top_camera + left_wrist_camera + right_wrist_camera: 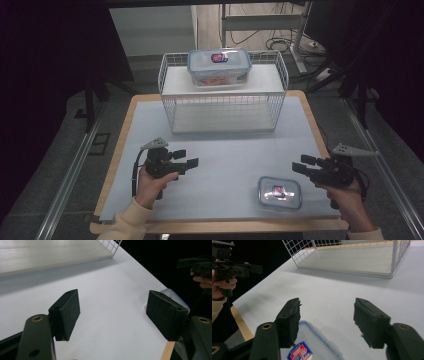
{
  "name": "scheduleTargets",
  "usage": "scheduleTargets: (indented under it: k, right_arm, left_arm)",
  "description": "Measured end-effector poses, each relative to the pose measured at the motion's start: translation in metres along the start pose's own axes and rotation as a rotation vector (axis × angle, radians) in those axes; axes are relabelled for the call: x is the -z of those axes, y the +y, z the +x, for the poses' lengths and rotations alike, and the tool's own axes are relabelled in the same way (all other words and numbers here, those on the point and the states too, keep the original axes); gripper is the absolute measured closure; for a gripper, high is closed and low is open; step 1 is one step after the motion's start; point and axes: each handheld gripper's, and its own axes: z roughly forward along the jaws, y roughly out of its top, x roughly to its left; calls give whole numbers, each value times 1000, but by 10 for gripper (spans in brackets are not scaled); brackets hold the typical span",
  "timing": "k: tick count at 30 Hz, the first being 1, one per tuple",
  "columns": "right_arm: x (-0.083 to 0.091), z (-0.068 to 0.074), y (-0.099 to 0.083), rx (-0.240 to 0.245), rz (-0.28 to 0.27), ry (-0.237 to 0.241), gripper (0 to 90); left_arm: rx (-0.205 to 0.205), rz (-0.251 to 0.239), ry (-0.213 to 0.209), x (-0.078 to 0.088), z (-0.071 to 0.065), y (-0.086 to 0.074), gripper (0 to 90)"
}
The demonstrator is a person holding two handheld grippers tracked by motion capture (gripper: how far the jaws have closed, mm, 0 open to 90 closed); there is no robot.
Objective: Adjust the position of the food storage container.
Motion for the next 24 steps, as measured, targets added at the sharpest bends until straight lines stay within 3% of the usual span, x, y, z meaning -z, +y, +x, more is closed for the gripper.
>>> scheduleTargets:
  k: [7, 16, 24]
  right_arm:
    - [16, 6, -21, 28, 27, -28, 546]
    - [30, 10, -52, 79, 116, -70, 876]
    - [34, 16, -79, 104, 239, -92, 892]
  left_arm:
    - [-2, 29, 1, -7, 0, -10, 269]
    - [22, 53, 27, -11, 7, -19, 270]
    - [14, 67, 31, -11, 6, -24, 270]
